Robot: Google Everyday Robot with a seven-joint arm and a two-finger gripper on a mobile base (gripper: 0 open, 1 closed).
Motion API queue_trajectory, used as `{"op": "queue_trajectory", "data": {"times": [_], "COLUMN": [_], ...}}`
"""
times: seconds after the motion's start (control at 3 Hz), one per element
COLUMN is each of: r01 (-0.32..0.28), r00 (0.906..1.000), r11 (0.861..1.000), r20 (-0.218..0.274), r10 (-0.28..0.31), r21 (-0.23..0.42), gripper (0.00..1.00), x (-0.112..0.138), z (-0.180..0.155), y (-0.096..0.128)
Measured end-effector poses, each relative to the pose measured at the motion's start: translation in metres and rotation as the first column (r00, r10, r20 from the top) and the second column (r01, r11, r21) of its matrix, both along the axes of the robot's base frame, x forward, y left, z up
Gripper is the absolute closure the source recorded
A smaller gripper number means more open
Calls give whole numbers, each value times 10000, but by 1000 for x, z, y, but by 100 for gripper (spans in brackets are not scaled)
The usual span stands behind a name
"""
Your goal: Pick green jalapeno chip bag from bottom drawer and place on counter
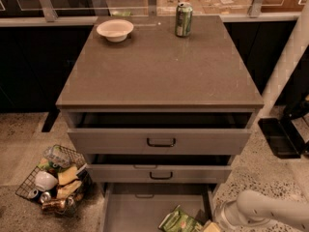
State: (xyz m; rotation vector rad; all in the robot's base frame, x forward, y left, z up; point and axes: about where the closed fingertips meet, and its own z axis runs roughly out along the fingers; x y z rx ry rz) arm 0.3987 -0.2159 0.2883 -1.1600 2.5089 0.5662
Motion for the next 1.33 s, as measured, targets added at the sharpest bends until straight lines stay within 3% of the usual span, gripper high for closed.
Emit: {"op": "queue_trajectory", "data": {"times": [0.33, 0.67, 1.33], "r01": [-34, 21, -317], "r00": [9993, 9989, 9993], "r11": [10000, 9999, 9994], "r20": [376, 466, 180], "r10": [37, -16, 320], "r21": [-69, -98, -169], "gripper": [0, 0, 0], "x": [1, 3, 13], "z": [-19, -21, -52], "y": [14, 14, 32]}}
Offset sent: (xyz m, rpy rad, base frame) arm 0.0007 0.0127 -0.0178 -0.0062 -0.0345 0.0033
